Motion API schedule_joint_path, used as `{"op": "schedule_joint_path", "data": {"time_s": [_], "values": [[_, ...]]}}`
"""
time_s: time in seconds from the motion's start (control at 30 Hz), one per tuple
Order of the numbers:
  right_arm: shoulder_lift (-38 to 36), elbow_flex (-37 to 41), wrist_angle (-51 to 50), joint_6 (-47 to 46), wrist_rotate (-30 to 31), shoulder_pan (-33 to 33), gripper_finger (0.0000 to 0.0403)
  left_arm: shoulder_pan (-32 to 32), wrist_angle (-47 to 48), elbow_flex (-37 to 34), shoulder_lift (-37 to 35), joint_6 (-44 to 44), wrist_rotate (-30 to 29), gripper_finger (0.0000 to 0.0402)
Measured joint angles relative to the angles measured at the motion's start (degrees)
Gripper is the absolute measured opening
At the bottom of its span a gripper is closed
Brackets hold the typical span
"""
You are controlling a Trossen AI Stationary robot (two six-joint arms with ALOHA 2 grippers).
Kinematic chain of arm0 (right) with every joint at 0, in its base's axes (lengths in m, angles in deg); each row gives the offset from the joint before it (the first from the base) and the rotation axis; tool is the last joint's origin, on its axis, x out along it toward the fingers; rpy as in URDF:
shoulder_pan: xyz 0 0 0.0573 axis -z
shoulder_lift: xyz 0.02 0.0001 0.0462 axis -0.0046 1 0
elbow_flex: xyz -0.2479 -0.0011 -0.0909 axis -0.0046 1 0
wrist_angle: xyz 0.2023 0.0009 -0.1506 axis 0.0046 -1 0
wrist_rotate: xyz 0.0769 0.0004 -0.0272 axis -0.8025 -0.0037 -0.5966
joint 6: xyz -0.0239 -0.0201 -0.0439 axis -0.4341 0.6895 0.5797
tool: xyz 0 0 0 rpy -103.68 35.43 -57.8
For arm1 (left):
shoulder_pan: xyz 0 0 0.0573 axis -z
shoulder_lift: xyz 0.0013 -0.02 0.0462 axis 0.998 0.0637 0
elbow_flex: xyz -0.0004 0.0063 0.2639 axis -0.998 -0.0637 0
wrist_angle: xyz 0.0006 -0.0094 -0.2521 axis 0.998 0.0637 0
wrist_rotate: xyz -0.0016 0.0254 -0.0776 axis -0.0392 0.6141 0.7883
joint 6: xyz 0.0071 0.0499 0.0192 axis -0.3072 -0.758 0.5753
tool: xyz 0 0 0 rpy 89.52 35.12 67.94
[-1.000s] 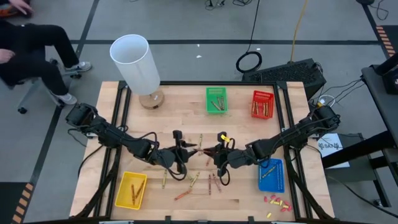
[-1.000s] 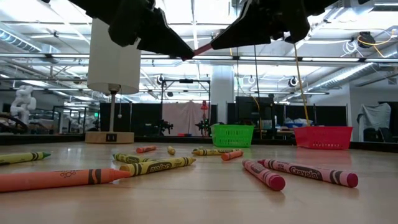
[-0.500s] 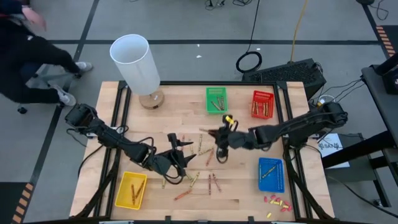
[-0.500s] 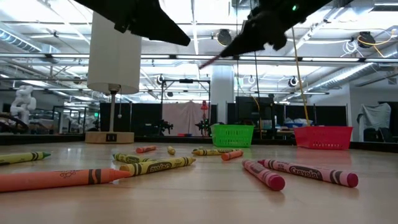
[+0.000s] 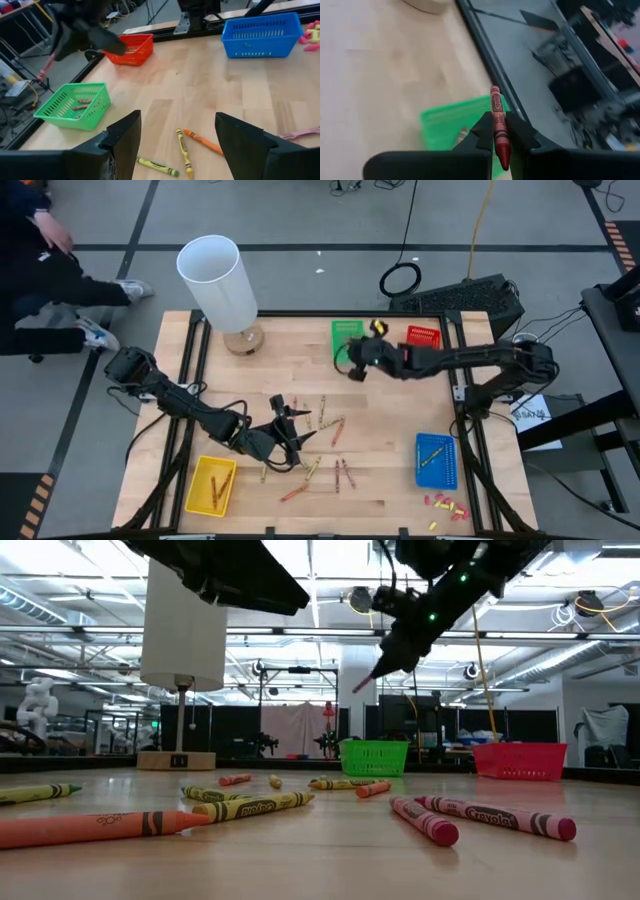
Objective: Sort crayons
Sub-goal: Put the red crayon into the green bin
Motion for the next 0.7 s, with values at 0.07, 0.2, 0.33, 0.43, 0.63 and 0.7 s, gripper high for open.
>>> {"op": "schedule_joint_path", "data": {"time_s": [0.07,0.2,0.33,0.43,0.63,0.7], "values": [[0.59,-0.02,0.44,0.12,0.0,2.11,0.0011,0.0,-0.12,0.0,0.0,0.02,0.06,0.0248],[3.51,-0.02,0.4,-0.41,-0.07,5.27,0.0011,0.0,-2.55,0.0,0.0,0.02,0.66,0.0248],[7.4,-0.02,0.6,-0.38,-0.1,6.48,0.0011,-0.04,-4.56,0.0,0.0,-0.02,1.98,0.0248],[9.67,-0.02,1.48,0.1,-0.03,7.01,0.0011,-0.04,-4.68,0.0,0.0,-0.02,2.25,0.0248],[12.46,-0.02,1.83,0.51,0.17,8.35,0.0011,-0.04,-4.39,0.0,0.0,-0.04,2.25,0.0248],[12.91,0.01,1.76,0.69,0.17,8.79,0.0013,-0.04,-4.39,0.0,0.0,-0.04,2.25,0.0248]]}}
